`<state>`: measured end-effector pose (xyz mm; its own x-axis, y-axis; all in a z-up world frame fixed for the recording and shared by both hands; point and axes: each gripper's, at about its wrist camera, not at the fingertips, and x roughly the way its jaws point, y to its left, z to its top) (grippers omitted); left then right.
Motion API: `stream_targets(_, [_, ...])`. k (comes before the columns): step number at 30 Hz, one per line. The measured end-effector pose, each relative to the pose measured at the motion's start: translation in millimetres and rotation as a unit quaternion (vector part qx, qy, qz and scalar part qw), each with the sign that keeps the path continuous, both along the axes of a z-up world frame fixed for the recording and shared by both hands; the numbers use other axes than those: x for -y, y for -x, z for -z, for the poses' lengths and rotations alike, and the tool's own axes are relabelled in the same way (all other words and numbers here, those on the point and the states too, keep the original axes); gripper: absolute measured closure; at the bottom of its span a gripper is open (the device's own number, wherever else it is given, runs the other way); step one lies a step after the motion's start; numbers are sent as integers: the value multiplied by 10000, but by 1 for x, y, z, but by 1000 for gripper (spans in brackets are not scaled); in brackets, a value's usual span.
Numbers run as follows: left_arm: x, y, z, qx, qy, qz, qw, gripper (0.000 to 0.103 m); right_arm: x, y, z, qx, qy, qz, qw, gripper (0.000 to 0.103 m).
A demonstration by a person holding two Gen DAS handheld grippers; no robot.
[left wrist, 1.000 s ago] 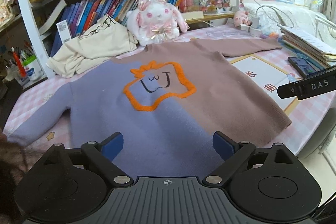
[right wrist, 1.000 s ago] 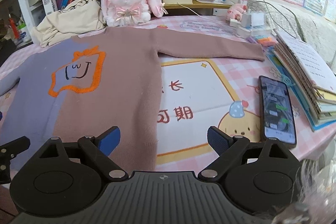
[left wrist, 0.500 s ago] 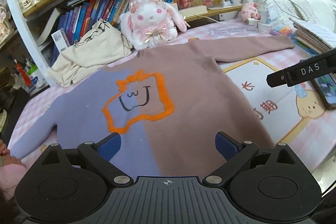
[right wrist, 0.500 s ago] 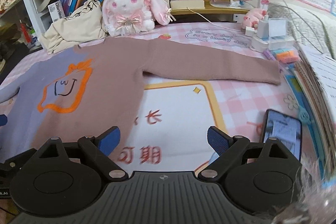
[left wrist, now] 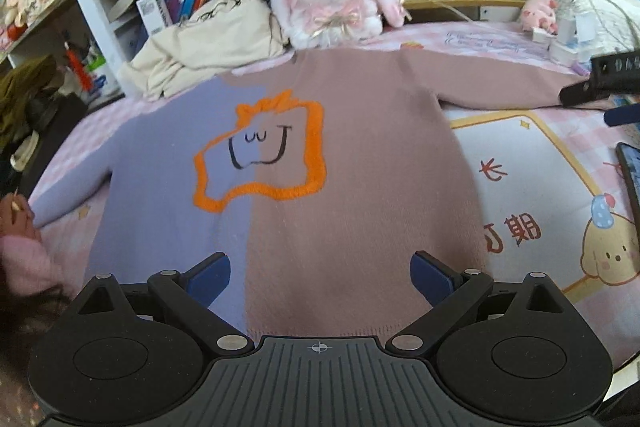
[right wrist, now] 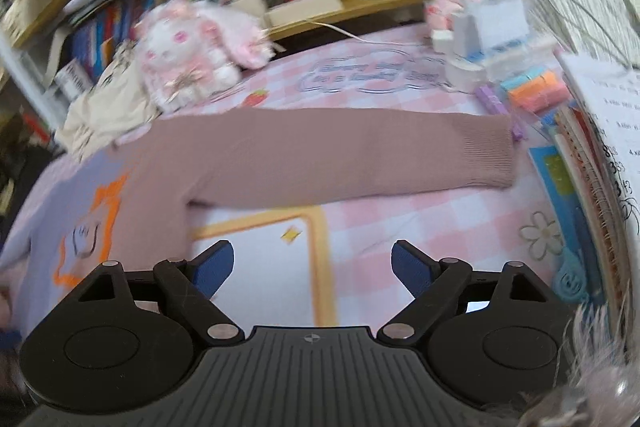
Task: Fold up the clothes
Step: 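Release the hem and move the right tool toward the mauve sleeve cuff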
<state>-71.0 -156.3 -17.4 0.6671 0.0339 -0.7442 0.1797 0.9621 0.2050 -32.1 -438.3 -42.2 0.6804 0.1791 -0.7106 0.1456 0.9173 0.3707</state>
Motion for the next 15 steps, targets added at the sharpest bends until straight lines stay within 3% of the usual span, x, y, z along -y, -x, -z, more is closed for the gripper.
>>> stream_targets(5, [12, -1, -2, -42, -159, 0, 9999, 4, 45, -17, 13, -174, -309, 537, 9979, 47])
stream_targets(9, [17, -2, -2, -66, -301, 22, 9995, 4, 76, -24, 20, -179, -263, 953, 9949, 54])
stream_targets(15, [15, -1, -2, -119, -385, -145, 9991, 4, 95, -38, 31, -288, -28, 958, 9950, 66])
